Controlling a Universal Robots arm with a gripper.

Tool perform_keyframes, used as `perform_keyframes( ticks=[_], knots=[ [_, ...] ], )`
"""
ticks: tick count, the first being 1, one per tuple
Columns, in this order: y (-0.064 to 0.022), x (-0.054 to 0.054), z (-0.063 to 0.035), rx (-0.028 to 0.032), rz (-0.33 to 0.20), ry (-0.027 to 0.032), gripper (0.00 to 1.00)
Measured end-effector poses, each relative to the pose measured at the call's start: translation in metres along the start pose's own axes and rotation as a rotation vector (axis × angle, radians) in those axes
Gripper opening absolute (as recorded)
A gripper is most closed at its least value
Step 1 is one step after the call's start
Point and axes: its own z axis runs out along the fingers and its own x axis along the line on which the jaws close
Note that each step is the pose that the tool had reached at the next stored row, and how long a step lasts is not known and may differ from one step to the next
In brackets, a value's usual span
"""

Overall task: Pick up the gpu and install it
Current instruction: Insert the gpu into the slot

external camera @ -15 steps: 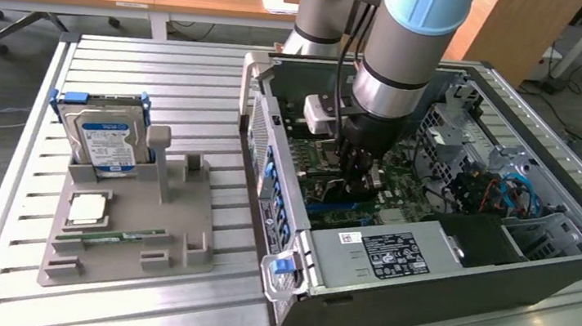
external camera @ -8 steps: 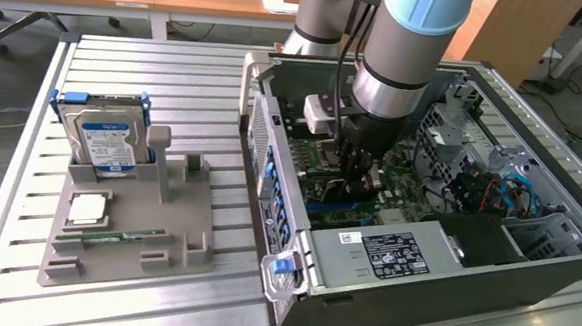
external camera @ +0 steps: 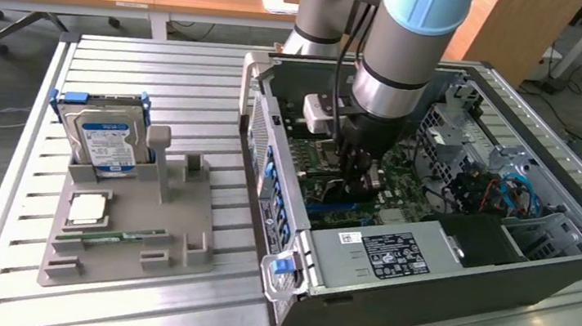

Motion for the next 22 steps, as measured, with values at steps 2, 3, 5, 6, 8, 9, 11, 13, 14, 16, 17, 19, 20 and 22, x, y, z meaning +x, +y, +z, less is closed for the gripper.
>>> perform_keyframes(
  ticks=[2,3,5,6,8,9,11,13,14,16,17,19,20,22],
  knots=[
    [0.0007,0.0000,0.0002,0.0003,0.003,0.0002,0.26],
    [0.0012,0.0000,0.0004,0.0002,0.003,0.0002,0.26],
    [0.0058,0.0000,-0.0035,0.0001,0.007,0.0004,0.26],
    [0.0058,-0.0001,-0.0035,0.0002,0.007,0.0002,0.26],
    [0.0058,-0.0001,-0.0035,0.0002,0.007,0.0002,0.26],
    [0.0058,0.0000,-0.0036,0.0001,0.007,0.0004,0.26],
    [0.0059,0.0000,-0.0036,0.0001,0.007,0.0004,0.26],
    [0.0058,0.0000,-0.0036,0.0001,0.007,0.0004,0.26],
    [0.0058,0.0000,-0.0036,0.0001,0.007,0.0005,0.26],
    [0.0058,0.0000,-0.0037,0.0001,0.007,0.0005,0.26],
    [0.0058,0.0000,-0.0036,0.0000,0.007,0.0004,0.26],
    [0.0058,0.0000,-0.0036,0.0001,0.007,0.0004,0.26],
    [0.0058,0.0000,-0.0036,0.0001,0.007,0.0004,0.26],
    [0.0058,0.0000,-0.0036,0.0001,0.007,0.0004,0.26]
  ],
)
